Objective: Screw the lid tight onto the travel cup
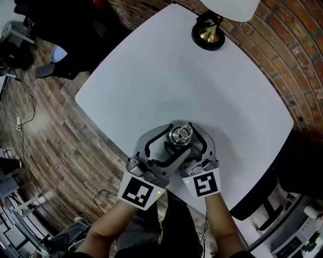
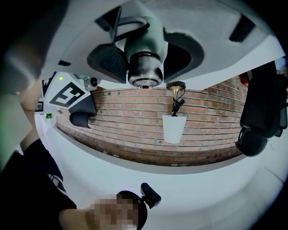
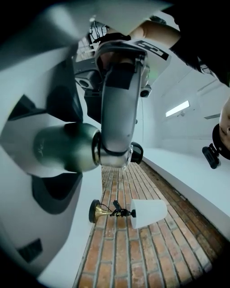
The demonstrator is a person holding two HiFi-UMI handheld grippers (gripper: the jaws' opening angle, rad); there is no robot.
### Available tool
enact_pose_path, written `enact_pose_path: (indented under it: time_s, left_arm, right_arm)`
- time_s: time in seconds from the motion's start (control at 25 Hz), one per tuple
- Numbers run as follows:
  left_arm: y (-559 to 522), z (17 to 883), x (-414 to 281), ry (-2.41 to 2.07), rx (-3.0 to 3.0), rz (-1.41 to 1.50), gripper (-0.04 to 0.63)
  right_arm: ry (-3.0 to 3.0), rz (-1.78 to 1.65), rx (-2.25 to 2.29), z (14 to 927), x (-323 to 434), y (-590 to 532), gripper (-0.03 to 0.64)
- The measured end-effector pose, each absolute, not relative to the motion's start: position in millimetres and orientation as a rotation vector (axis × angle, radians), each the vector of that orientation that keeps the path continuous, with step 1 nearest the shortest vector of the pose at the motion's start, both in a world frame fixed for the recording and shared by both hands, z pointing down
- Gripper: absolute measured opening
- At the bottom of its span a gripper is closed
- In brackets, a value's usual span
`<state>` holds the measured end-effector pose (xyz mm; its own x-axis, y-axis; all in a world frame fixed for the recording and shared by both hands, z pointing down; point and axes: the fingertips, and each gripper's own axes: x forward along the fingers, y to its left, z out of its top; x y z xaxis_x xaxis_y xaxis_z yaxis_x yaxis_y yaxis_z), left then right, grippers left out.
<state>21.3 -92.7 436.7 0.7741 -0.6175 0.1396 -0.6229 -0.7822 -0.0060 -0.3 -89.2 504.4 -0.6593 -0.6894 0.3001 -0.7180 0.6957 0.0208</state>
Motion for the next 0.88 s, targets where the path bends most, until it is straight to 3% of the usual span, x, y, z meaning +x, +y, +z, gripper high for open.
enact_pose_path:
  time_s: [0.32,0.88]
  left_arm:
    - [-93.8,439.9,24.8,-0.942,2.967,0.215,0.237]
    - [-80.7,440.7,28.4,-0.062,3.165,0.21,0.238]
  right_arm:
    - [-2.645,0.188,1.103,506.3,0.9,-90.2,0.344]
    - [-2.671,0.179,0.961,507.0,-0.8,-86.8,0.344]
